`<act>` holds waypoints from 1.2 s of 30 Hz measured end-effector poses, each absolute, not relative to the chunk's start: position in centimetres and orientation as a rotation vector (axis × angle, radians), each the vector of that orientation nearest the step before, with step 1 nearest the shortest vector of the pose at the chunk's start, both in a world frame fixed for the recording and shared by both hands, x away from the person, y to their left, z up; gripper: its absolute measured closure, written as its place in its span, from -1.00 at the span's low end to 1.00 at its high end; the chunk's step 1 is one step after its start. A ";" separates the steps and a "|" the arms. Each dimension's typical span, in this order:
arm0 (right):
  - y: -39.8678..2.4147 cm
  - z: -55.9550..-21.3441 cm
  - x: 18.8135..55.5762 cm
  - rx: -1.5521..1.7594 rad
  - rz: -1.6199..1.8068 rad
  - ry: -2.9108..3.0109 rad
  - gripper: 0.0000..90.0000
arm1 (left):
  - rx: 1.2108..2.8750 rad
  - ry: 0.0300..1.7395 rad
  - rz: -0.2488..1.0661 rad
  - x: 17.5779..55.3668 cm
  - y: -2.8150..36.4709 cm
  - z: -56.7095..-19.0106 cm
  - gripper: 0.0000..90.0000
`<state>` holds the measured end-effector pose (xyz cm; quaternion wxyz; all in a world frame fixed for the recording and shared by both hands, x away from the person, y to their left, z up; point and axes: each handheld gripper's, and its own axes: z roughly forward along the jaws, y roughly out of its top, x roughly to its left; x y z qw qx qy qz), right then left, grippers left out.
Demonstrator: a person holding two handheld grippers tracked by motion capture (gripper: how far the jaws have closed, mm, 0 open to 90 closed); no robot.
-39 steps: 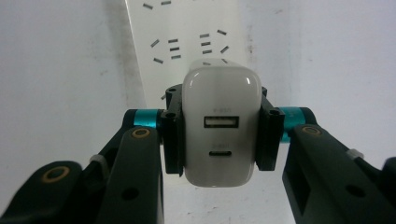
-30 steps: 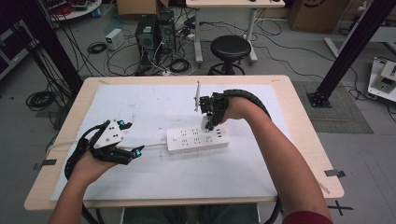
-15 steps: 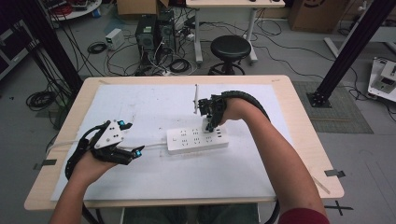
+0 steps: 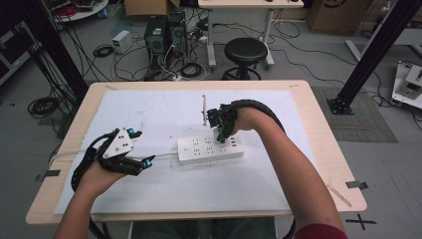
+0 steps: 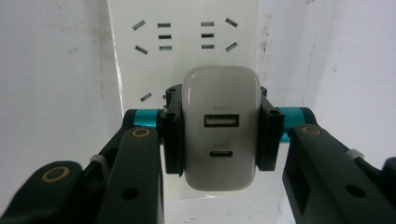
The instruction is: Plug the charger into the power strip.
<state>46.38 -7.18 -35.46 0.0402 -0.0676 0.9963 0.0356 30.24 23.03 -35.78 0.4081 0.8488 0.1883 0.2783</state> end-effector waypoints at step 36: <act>-6.8 -36.3 46.6 -0.187 -0.020 3.070 0.41 | 2.150 0.460 0.694 30.2 22.4 -36.1 -0.62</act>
